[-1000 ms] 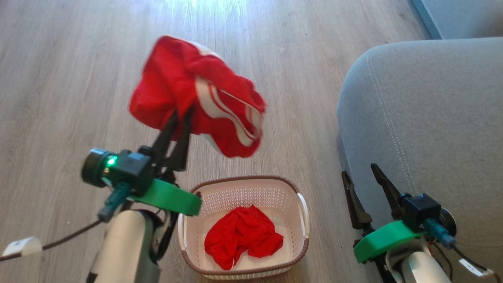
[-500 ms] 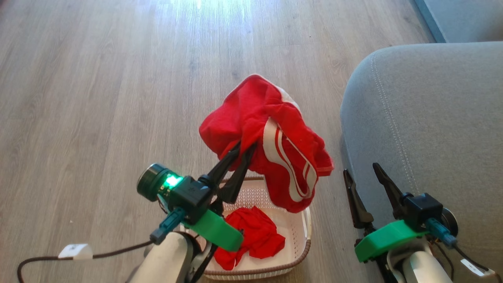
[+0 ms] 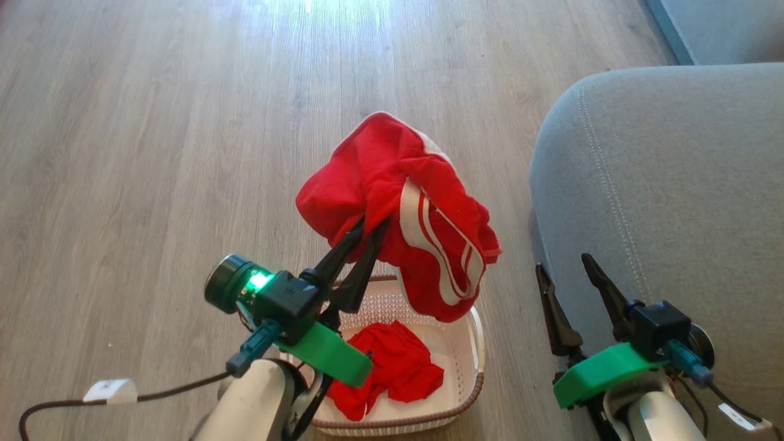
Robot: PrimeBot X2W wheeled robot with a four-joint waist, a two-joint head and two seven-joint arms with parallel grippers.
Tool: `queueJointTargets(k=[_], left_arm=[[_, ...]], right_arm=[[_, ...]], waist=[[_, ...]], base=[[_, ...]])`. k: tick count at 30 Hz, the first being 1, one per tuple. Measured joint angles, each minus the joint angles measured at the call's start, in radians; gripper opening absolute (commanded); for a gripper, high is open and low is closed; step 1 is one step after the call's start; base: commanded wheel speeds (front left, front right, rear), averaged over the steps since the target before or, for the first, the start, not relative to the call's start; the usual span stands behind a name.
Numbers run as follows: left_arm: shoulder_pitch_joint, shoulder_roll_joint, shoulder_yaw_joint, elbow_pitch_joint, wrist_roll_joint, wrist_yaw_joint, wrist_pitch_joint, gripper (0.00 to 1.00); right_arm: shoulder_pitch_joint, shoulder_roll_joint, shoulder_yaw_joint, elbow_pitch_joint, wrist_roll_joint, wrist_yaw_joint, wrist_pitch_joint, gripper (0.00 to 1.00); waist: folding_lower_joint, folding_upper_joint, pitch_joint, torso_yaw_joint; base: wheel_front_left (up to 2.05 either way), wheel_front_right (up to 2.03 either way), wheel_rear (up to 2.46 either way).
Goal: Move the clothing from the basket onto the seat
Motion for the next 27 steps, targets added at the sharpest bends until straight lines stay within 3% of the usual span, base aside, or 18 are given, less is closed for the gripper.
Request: queueJointTargets(k=[11, 15, 23, 27], left_arm=[[0.0, 0.0, 0.011, 0.007, -0.009, 0.007, 0.0, 0.0], [0.0, 0.0, 0.015, 0.007, -0.009, 0.007, 0.0, 0.0], [0.0, 0.0, 0.039, 0.017, -0.009, 0.007, 0.0, 0.0], [0.0, 0.0, 0.04, 0.023, -0.009, 0.006, 0.0, 0.0]], right_arm=[[0.0, 0.0, 0.0, -0.005, 0.0, 0.0, 0.0, 1.0], [0.0, 0.0, 0.003, -0.006, 0.054, 0.0, 0.0, 1.0], [0.002, 0.0, 0.077, -0.073, 0.06, 0.0, 0.0, 1.0], [0.003, -0.004, 0.16, -0.109, 0.054, 0.0, 0.0, 1.0]], waist=[[0.0, 0.0, -0.005, 0.0], [0.0, 0.0, -0.003, 0.001], [0.0, 0.0, 0.004, -0.007], [0.0, 0.0, 0.005, -0.012]], base=[[0.0, 0.0, 0.0], [0.0, 0.0, 0.0], [0.0, 0.0, 0.0], [0.0, 0.0, 0.0]])
